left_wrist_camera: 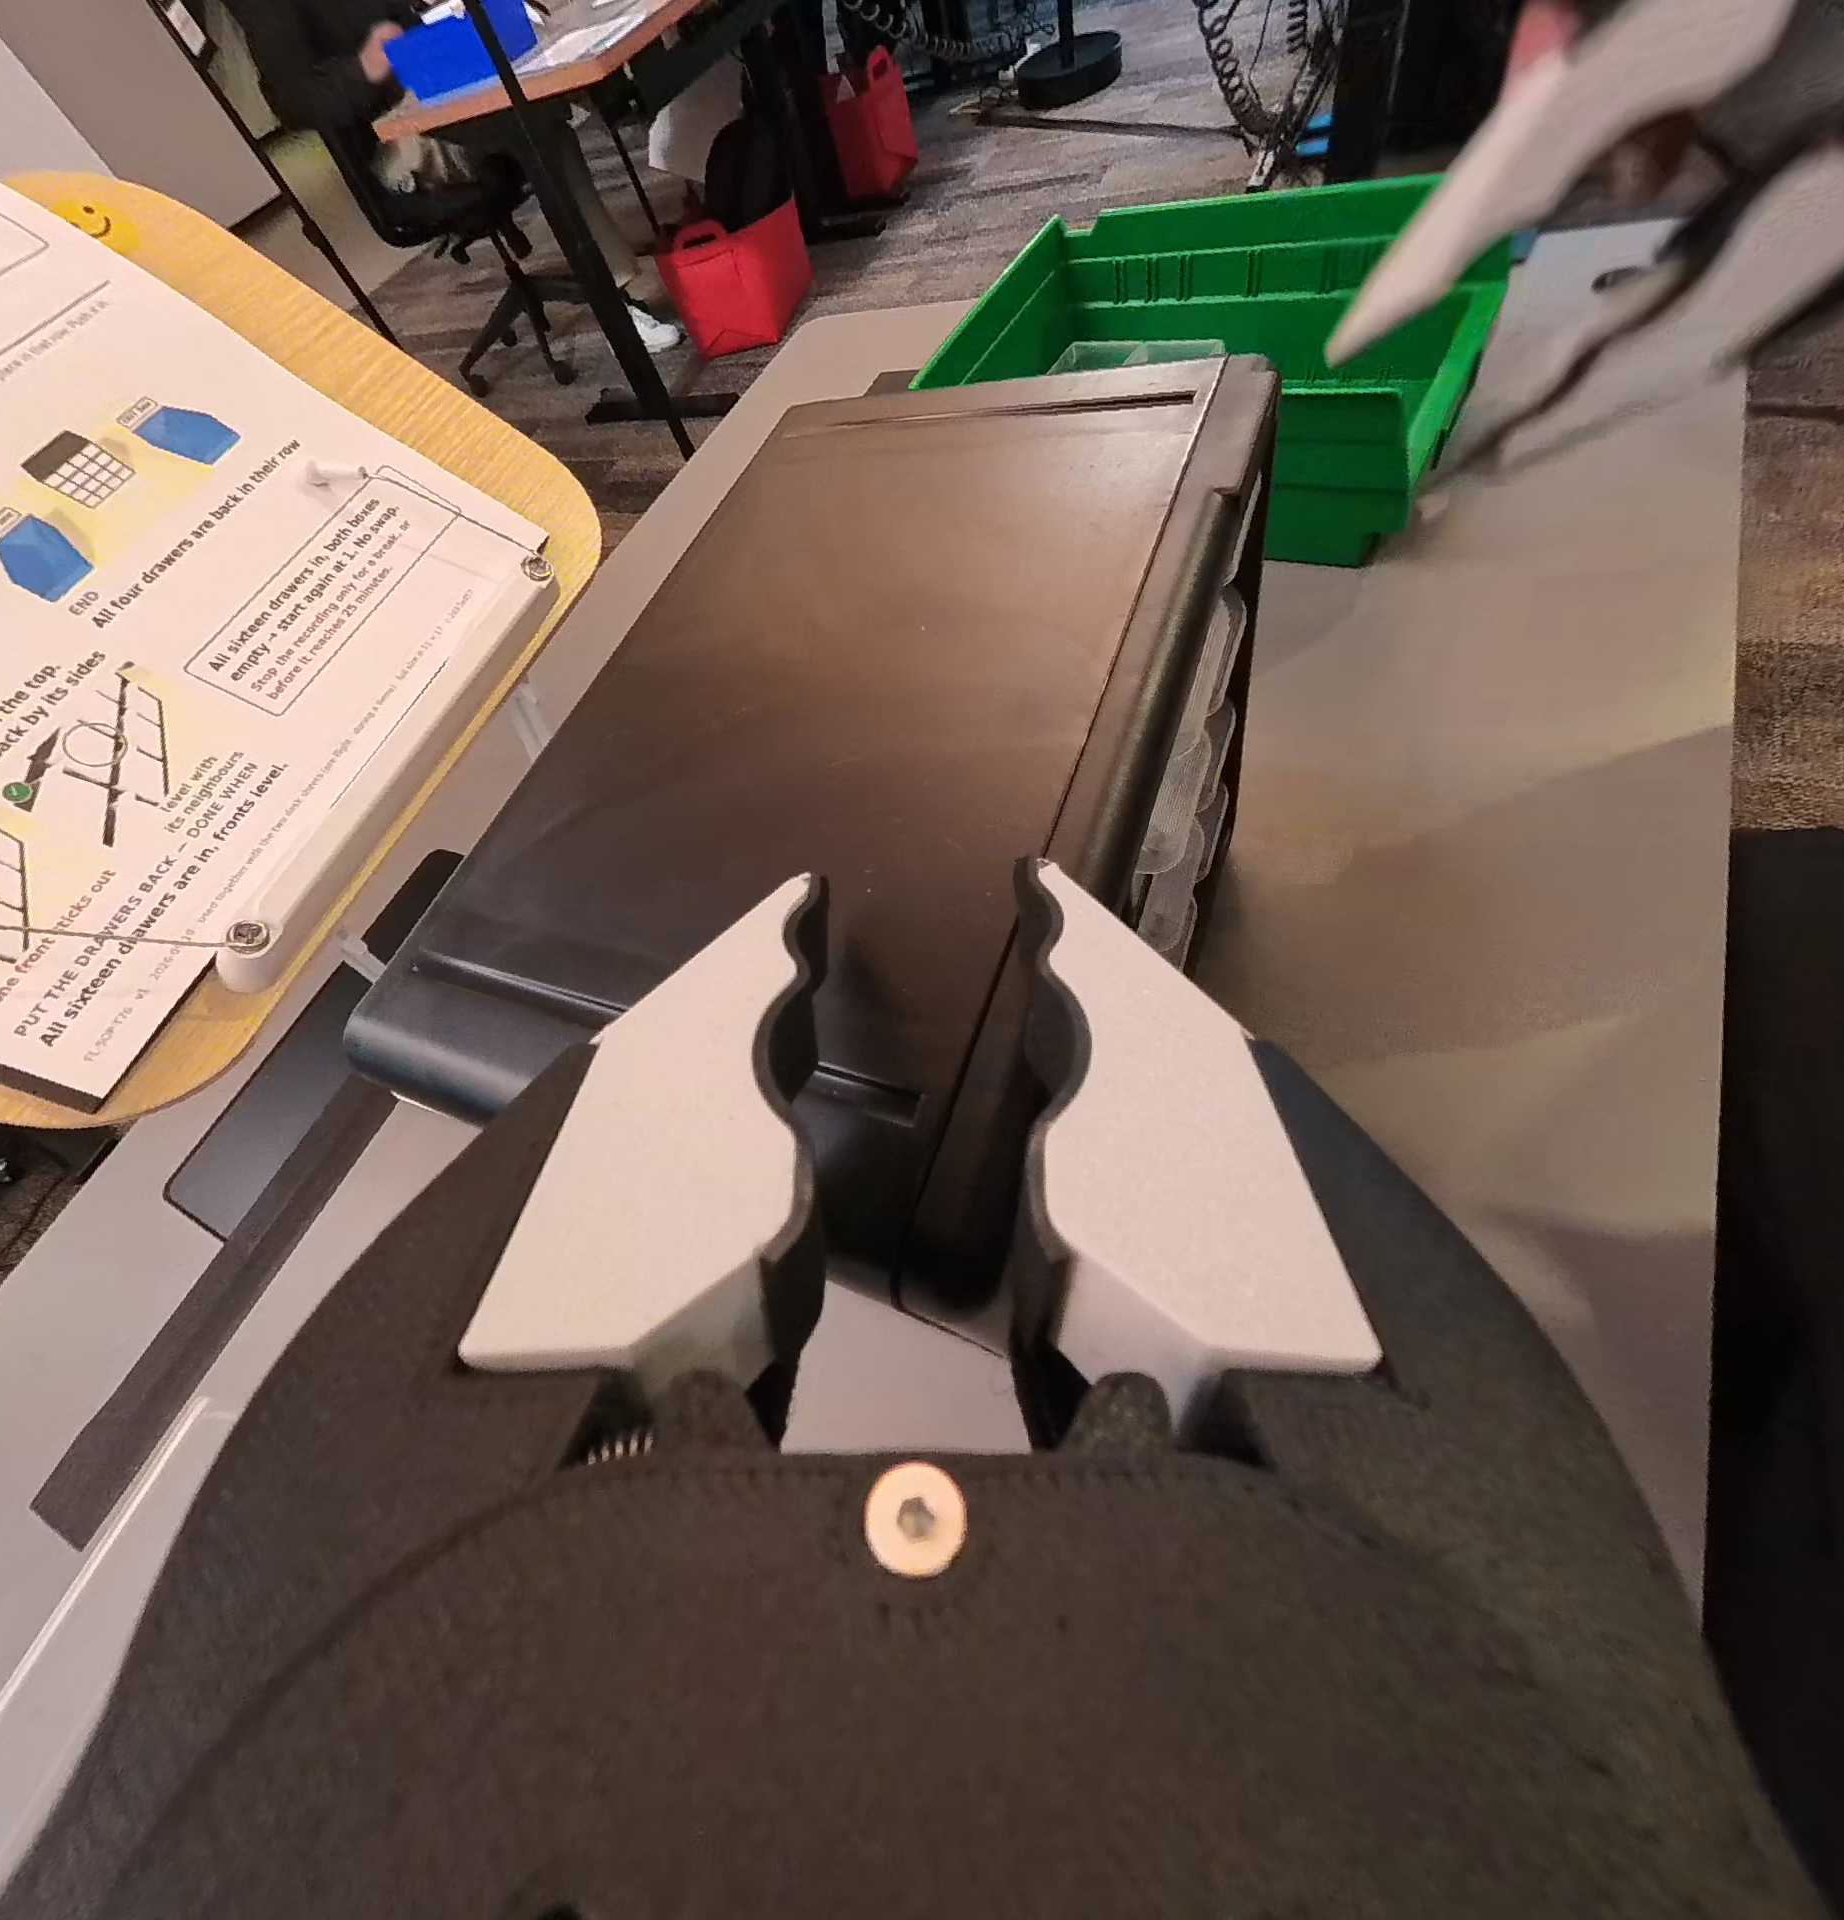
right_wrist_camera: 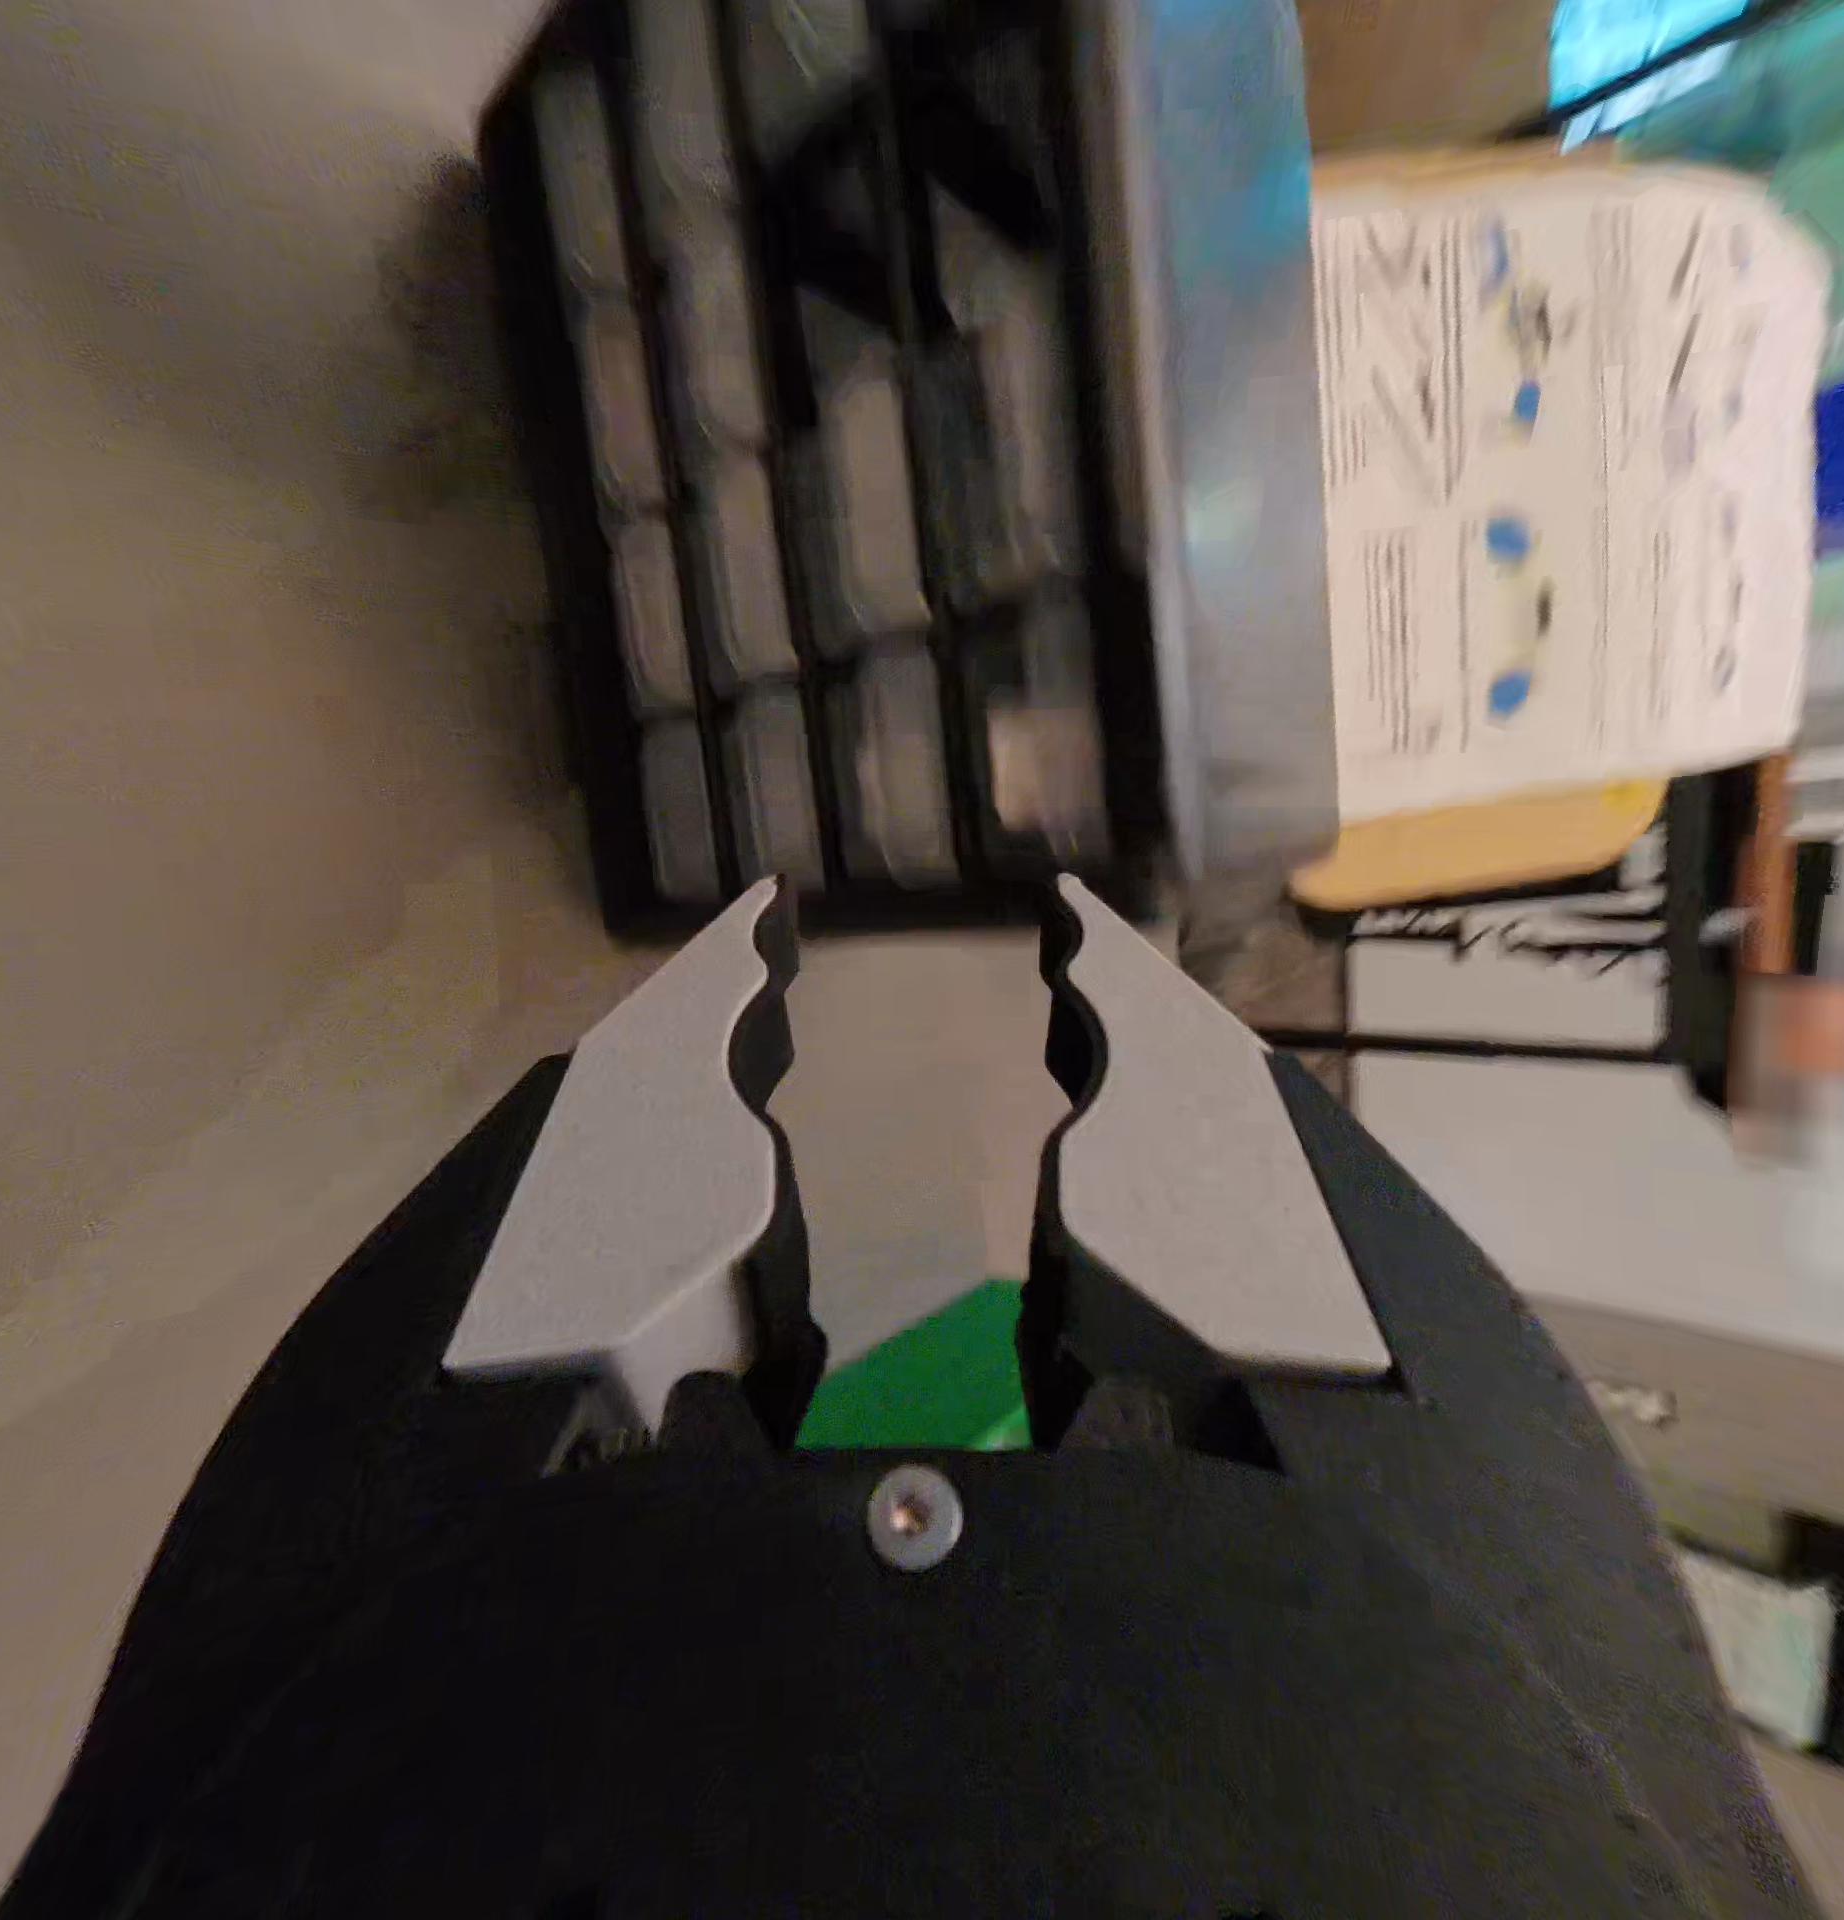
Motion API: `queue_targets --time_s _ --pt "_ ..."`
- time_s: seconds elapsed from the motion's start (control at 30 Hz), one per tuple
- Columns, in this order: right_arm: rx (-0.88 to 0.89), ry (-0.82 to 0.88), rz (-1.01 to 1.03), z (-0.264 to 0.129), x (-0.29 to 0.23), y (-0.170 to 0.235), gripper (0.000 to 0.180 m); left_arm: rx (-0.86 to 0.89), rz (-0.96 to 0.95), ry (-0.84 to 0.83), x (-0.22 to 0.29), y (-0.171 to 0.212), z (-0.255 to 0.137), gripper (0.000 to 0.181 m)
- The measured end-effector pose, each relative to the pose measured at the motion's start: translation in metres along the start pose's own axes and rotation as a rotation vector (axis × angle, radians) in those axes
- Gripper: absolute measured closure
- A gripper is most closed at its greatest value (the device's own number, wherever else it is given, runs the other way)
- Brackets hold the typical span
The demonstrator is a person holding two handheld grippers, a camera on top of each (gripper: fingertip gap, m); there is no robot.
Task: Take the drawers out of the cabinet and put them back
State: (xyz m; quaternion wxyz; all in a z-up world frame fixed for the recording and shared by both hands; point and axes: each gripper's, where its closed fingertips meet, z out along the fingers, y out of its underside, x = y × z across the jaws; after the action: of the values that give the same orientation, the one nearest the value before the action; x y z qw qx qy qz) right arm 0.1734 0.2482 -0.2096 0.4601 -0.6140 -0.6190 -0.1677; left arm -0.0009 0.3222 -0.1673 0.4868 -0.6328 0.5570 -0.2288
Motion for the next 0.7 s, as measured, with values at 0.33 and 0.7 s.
queue_targets --time_s 0.33,0.7 --pt "0.147 0.189 -0.347 0.105 -0.072 -0.096 0.144 0.010 0.011 -0.003 0.000 0.000 0.000 0.145" --pt "0.142 0.308 -0.372 0.136 -0.058 -0.095 0.168 0.016 0.019 0.000 0.000 0.000 0.000 0.146"
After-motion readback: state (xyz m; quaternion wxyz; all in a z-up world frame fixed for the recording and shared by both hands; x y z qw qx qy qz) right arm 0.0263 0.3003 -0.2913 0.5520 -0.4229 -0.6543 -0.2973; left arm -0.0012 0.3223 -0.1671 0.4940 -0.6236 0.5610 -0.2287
